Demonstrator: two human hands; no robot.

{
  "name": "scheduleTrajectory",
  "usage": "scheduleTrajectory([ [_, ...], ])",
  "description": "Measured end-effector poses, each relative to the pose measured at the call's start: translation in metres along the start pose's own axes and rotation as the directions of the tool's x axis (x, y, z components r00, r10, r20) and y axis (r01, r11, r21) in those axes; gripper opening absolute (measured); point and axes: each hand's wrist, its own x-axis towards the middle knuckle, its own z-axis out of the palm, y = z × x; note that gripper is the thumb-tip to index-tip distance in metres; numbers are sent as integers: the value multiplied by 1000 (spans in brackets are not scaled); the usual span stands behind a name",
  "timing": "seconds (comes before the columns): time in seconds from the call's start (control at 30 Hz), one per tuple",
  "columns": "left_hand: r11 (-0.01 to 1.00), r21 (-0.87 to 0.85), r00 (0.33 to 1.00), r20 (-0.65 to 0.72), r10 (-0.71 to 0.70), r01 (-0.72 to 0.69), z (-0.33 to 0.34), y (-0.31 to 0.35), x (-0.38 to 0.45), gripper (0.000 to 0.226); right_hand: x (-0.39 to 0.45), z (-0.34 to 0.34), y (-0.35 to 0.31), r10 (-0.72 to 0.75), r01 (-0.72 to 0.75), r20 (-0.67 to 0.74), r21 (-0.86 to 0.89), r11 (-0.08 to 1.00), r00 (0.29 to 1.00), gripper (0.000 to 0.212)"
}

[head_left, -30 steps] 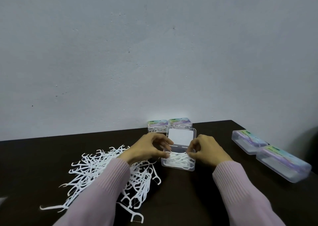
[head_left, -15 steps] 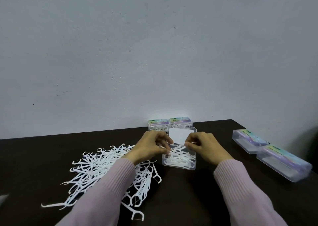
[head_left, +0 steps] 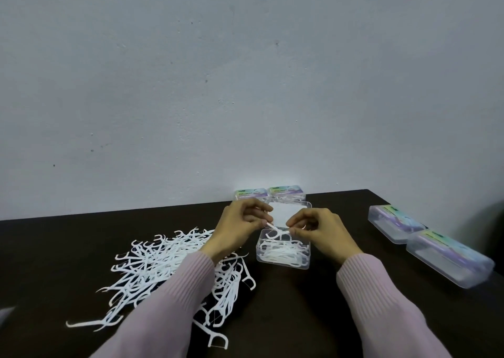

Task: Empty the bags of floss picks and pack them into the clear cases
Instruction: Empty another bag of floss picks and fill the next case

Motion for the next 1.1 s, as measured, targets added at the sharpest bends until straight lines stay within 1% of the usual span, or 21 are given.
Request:
scheduleTrajectory([
  [0.1,990,-132,998,-38,-53,48,-2,0,3,24,-1,1,0,-6,6,4,-13,1000,1000,11],
  [0.2,985,-155,996,-33,-77,71,3,-3,1,23,0,3,2,1,0,12,-127,992,1000,15],
  [0.3,999,-19,999,27,-41,42,11,-6,-3,22,-2,4,3,-1,0,-6,-161,987,1000,19],
  [0.4,994,110,999,39,18,-22,10,-7,-3,19,-2,6,4,-5,8,19,-191,982,1000,20],
  [0.53,982,181,993,111,37,-57,8,-10,-5,26,-2,10,3,-7,35,73,-387,921,997,15],
  [0.63,959,271,991,130,44,-78,7,-11,-8,29,-3,8,2,-3,35,73,-445,895,997,14],
  [0.73,961,260,989,134,60,-94,5,-9,-11,22,-4,8,1,-1,42,82,-500,865,997,9],
  [0.8,962,254,990,127,69,-100,1,-4,-13,21,-4,9,-1,-12,58,90,-534,844,996,11],
  [0.9,963,252,988,137,66,-99,-16,7,-19,23,-3,15,-8,-62,112,115,-497,860,991,12],
  [0.97,961,256,985,159,63,-103,-32,12,-24,21,-3,23,-15,-143,186,129,-448,875,981,10],
  [1.03,959,269,986,161,43,-85,-47,13,-37,19,-6,33,-25,-222,282,191,-392,876,956,10],
  [1.1,953,295,989,145,23,-66,-59,8,-52,17,-11,41,-37,-295,383,280,-354,853,914,15],
])
